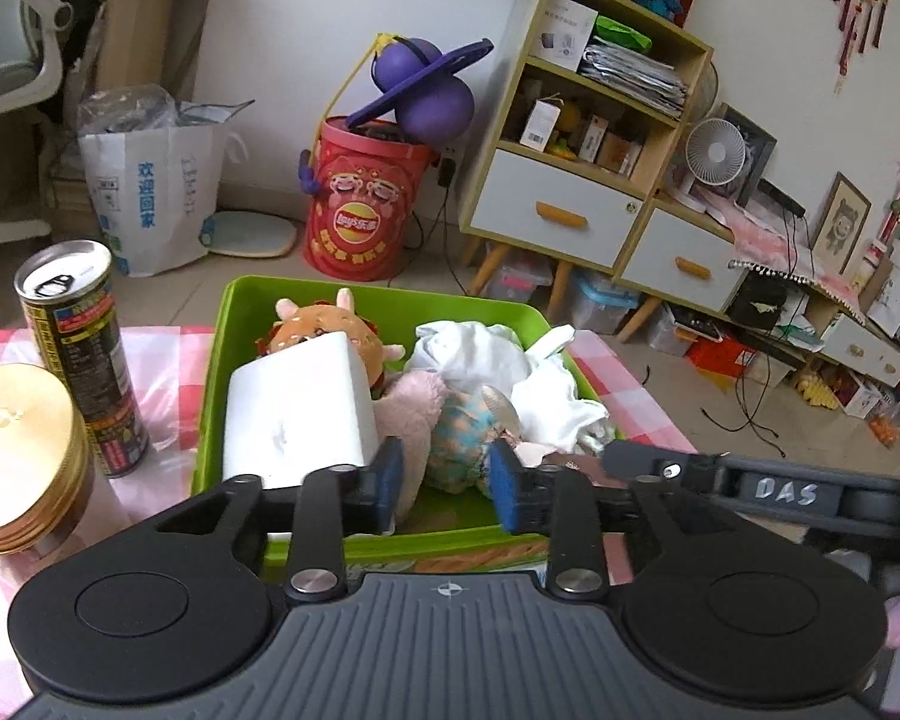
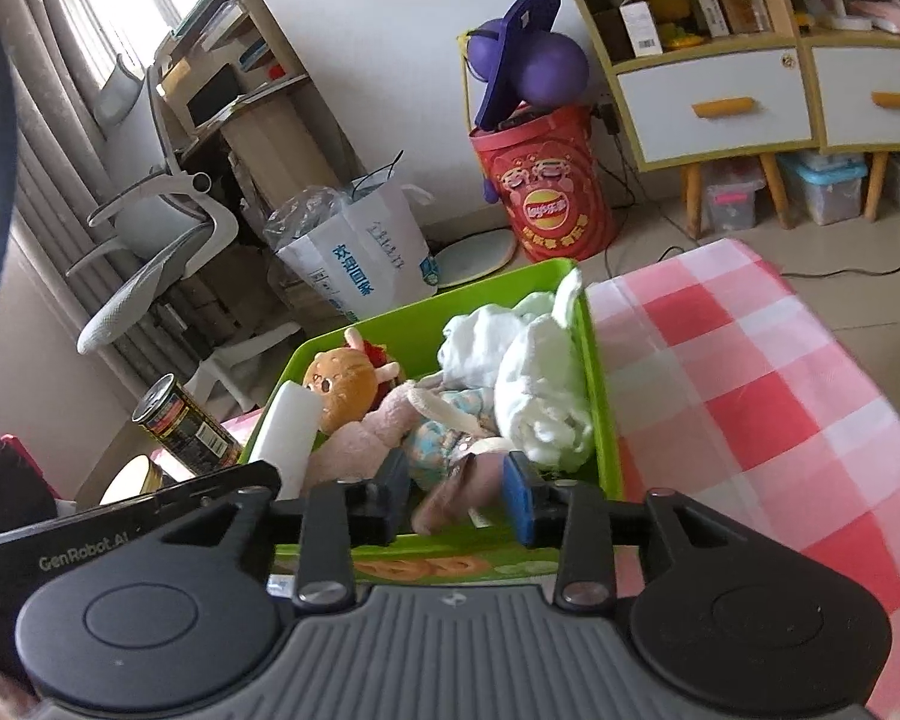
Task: Organize soft objects
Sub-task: 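Carry both brown puffs over the green bin and open both grippers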
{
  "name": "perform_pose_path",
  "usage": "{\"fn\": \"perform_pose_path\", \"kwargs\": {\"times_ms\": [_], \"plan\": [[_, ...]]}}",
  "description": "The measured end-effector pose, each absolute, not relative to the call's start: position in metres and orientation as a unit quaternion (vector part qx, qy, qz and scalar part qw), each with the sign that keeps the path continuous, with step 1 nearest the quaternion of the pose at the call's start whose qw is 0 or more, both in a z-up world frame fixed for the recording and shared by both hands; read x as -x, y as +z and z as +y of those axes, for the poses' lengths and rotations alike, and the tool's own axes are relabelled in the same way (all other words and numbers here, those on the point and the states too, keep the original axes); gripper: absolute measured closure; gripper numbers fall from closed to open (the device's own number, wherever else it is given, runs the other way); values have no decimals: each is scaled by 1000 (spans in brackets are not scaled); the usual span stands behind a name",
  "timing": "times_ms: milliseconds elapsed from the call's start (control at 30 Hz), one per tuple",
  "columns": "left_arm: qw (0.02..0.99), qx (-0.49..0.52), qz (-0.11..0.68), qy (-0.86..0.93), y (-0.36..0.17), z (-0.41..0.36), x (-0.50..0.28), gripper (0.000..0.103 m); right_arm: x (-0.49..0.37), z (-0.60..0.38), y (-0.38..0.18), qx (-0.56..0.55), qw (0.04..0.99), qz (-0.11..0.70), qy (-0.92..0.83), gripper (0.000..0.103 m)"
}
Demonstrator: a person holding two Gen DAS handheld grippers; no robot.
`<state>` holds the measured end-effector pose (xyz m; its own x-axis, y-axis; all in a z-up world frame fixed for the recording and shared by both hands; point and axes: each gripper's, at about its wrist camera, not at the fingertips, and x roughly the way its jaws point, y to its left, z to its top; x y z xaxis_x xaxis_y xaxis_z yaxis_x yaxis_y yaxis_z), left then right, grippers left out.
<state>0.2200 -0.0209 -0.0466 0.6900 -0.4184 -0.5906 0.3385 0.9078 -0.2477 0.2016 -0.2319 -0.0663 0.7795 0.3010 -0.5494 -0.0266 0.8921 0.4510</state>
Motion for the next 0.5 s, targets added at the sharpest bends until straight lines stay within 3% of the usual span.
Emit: {"fn": "perform_pose_path", "kwargs": {"times_ms": [167, 267, 500], "plan": [[921, 35, 334, -198, -43, -22, -206, 56, -181, -244, -56, -218, 917, 328, 71, 69], [922, 34, 332, -197, -38, -19, -193, 43, -165, -248, -45, -205, 921, 325, 63, 62], [923, 22, 338, -181, -28, -7, -157, 27, -127, -244, -28, -174, 926, 331, 53, 52]]}}
